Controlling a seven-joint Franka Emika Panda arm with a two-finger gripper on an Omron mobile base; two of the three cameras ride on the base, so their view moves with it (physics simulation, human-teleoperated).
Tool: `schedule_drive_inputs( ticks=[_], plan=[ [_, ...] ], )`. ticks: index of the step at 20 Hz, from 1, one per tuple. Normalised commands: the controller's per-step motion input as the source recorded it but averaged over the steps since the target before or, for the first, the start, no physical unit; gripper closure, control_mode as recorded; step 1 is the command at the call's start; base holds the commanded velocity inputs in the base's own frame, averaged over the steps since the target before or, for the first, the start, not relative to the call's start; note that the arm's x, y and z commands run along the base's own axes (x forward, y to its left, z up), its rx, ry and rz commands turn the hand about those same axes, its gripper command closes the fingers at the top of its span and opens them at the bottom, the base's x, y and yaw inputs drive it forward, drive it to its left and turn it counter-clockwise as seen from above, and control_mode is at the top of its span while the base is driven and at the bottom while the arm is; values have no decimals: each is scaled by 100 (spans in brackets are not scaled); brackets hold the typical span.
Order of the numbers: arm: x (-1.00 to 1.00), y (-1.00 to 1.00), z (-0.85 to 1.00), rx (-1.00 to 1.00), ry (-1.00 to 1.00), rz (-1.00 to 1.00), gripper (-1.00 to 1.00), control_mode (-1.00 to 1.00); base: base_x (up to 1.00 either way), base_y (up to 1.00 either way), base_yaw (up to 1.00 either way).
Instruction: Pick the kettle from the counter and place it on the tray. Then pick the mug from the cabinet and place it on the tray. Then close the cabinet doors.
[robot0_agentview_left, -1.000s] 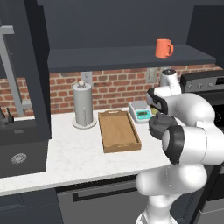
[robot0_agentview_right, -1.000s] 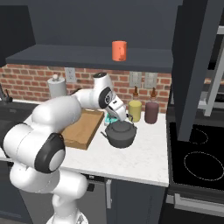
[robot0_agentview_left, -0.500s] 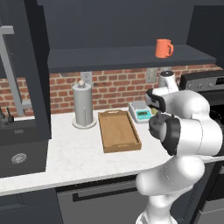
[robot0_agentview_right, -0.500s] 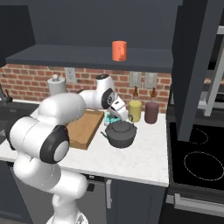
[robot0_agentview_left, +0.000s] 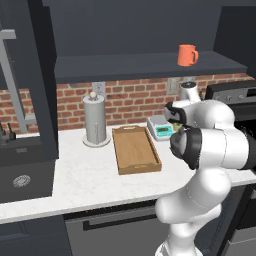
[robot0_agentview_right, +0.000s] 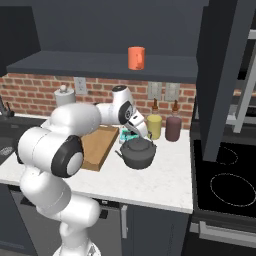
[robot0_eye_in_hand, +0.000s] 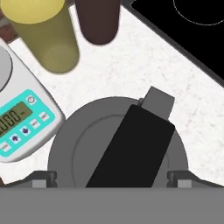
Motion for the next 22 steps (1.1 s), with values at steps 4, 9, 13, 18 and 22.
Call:
schedule_drive_inputs(
  ticks=[4, 9, 13, 18, 22],
  plan=[
    [28, 0, -13, 0, 2, 0, -100, -100, 0, 0, 0],
    [13, -1, -15, 0, 0, 0, -100, -100, 0, 0, 0],
    [-1, -5, -22, 0, 1, 0, -100, -100, 0, 0, 0],
    [-4, -5, -28, -1, 0, 0, -100, -100, 0, 0, 0],
    [-21, 0, -32, -2, 0, 0, 100, -100, 0, 0, 0]
  ],
)
